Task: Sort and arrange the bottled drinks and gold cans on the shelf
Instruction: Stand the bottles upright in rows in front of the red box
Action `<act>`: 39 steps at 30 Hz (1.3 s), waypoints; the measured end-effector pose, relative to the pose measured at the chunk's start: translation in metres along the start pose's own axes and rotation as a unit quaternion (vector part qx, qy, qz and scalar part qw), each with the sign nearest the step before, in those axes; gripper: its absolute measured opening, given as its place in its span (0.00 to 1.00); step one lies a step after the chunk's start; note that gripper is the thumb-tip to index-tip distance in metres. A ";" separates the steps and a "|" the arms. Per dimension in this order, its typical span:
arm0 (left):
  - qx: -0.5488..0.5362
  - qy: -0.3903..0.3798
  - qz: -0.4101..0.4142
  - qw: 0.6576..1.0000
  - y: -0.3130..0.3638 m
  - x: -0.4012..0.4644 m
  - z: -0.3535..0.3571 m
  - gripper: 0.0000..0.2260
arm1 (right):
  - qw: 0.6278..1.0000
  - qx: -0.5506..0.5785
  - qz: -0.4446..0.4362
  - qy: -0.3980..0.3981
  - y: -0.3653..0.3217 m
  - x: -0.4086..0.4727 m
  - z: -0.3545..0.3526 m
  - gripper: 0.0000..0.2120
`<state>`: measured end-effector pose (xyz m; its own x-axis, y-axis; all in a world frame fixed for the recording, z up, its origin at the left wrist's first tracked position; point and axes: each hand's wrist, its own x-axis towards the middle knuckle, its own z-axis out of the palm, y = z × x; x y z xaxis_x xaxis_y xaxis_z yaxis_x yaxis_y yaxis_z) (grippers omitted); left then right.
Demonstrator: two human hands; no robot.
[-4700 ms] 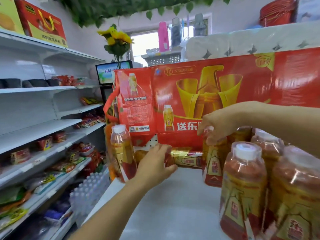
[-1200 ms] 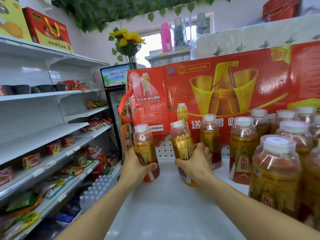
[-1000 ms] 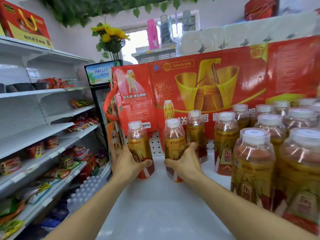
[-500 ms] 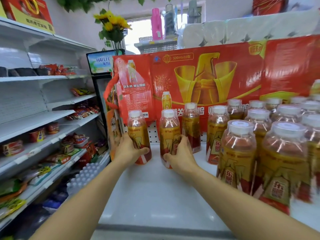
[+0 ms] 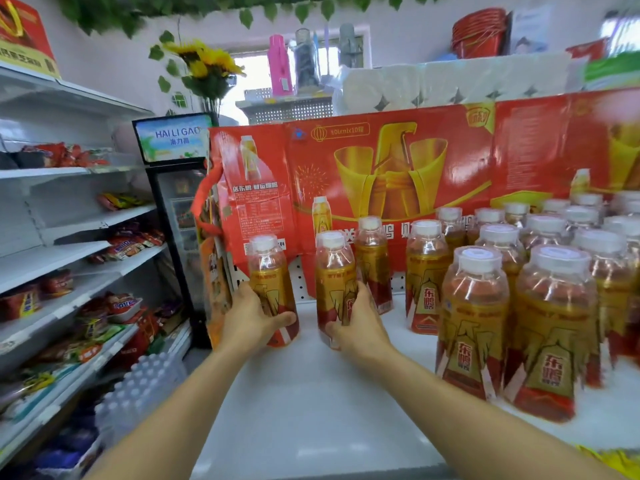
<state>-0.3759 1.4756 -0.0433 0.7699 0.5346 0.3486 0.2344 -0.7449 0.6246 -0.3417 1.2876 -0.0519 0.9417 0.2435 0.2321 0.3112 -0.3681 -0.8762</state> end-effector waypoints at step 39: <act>-0.228 -0.101 0.032 0.968 -0.004 -0.002 -0.014 0.36 | 0.993 -0.117 -0.023 -0.010 -0.008 0.021 0.003 0.43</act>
<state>-0.3868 1.4829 -0.0367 0.8851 0.3703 0.2819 -0.0684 -0.4956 0.8658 -0.3249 1.2982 -0.0413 0.9240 0.2811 0.2592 0.3768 -0.5541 -0.7423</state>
